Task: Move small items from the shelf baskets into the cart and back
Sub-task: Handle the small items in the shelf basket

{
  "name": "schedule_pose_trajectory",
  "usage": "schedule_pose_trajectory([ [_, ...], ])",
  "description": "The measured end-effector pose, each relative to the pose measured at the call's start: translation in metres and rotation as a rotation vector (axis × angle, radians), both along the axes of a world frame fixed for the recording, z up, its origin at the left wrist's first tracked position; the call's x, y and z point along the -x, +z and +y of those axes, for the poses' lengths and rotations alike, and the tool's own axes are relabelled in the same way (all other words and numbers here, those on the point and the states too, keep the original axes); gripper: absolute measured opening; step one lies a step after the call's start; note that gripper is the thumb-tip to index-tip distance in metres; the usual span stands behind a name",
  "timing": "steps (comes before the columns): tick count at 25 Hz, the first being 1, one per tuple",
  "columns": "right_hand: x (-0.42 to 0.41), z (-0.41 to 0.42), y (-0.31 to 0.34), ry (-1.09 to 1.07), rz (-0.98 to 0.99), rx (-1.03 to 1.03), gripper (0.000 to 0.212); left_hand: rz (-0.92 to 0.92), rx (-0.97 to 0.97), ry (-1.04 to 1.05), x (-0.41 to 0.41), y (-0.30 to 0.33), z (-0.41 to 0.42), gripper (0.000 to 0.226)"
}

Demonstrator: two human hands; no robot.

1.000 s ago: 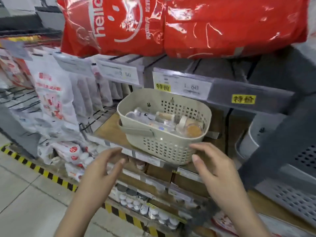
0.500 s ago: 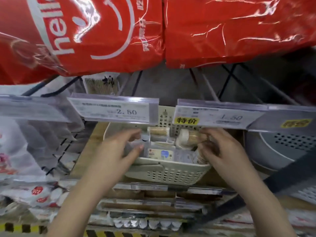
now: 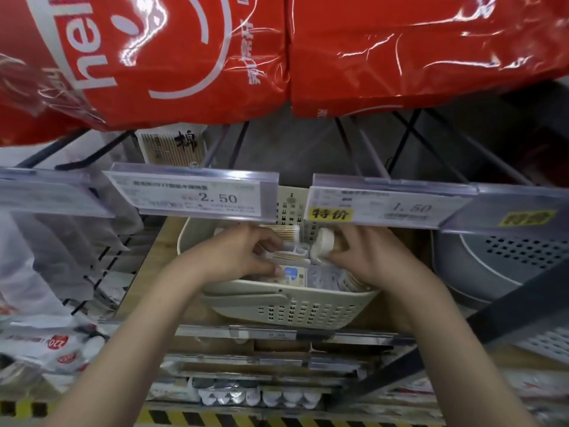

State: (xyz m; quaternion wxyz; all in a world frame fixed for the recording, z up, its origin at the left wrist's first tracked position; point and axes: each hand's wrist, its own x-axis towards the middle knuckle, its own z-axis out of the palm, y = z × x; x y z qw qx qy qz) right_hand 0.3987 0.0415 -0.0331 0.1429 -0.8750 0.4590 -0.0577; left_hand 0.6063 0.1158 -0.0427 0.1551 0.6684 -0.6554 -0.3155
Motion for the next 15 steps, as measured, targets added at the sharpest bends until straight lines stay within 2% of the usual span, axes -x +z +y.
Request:
schedule_pose_trajectory([
  [8,-0.009,-0.009,0.0,0.004,0.164,-0.028,0.065,0.038,0.059,-0.02,0.007,-0.002,-0.014,0.033],
  [12,-0.014,-0.009,0.008,-0.011,0.314,-0.141,0.048,0.053,0.049,-0.071,0.012,-0.005,-0.02,0.031],
  [15,-0.02,-0.011,0.011,-0.006,0.418,-0.141,0.042,0.074,0.055,-0.112,0.022,-0.002,-0.026,0.031],
])
